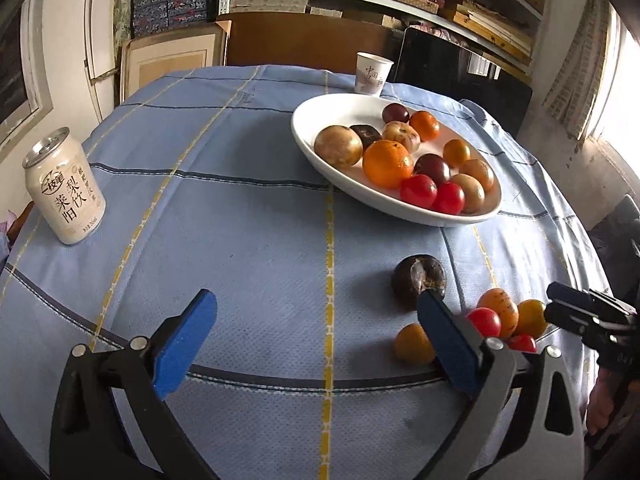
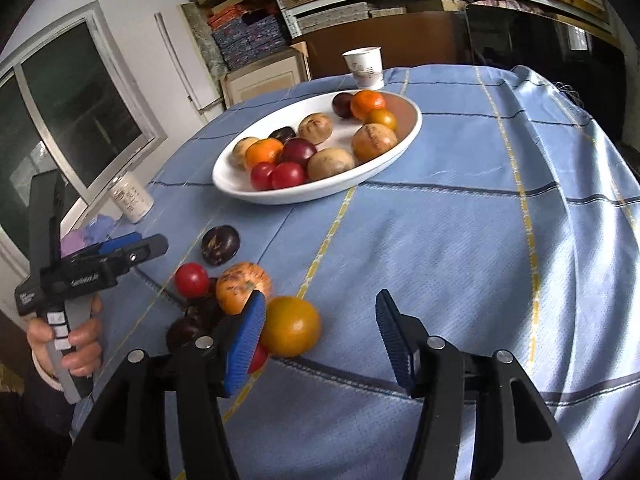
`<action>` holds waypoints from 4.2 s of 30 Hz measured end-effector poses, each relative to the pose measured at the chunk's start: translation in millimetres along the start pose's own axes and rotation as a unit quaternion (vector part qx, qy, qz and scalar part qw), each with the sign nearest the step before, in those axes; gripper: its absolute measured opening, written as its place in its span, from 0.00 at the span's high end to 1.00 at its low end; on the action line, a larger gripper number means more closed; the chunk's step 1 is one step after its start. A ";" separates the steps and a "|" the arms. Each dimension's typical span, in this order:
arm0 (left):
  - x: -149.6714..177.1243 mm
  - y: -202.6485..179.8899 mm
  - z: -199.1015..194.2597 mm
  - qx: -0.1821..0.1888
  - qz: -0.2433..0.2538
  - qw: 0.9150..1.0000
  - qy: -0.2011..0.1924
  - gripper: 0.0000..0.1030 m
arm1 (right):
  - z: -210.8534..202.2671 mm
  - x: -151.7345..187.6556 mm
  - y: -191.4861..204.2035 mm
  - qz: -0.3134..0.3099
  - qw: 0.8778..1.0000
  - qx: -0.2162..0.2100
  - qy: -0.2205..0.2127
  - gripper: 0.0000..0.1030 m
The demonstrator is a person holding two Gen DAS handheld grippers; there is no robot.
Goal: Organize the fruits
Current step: 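Move both open tools back toward the fruit pile, then grasp an orange with the right tool while the left tool grasps a dark plum, then carry the orange and plum onto the white plate and open both tools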
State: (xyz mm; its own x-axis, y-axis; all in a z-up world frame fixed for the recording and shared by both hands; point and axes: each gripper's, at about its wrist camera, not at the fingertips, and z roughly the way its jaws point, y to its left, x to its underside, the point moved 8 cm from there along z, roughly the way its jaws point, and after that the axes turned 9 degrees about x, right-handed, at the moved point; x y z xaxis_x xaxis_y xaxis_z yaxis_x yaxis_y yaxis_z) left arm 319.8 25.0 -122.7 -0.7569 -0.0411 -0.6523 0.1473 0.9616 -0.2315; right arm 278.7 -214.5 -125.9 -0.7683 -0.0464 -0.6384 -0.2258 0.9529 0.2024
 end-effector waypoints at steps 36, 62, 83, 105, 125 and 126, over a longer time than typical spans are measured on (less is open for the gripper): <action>41.1 -99.7 -28.0 0.130 0.183 0.974 0.006 0.09 | 12.0 5.6 -0.3 0.046 0.997 -0.056 0.031 0.65; 74.3 -128.0 -1.3 0.143 0.246 0.954 0.095 0.60 | 11.8 5.7 2.4 0.033 0.998 -0.046 0.028 0.65; 57.1 -123.4 -9.3 0.163 0.187 0.966 0.065 0.63 | 5.9 2.9 -4.3 0.048 0.997 -0.052 0.018 0.65; -104.6 -68.5 31.7 0.052 0.149 0.988 -0.001 0.63 | 25.4 -119.3 1.8 0.001 0.998 -0.008 -0.070 0.65; -122.9 -37.4 27.4 0.060 0.069 0.995 -0.033 0.11 | 20.2 -123.0 -2.1 0.014 0.995 -0.011 -0.099 0.42; -110.7 -34.6 19.0 0.058 0.064 0.996 -0.037 0.09 | 16.8 -115.0 -1.7 0.010 0.995 -0.009 -0.099 0.35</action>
State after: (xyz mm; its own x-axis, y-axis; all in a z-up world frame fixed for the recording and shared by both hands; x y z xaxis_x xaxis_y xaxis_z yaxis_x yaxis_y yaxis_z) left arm 410.6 -8.9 -56.2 -0.6785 0.0565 -0.7324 0.3159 0.9226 -0.2214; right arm 377.6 -205.7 -65.3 -0.6404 0.0345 -0.7673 -0.2240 0.9471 0.2296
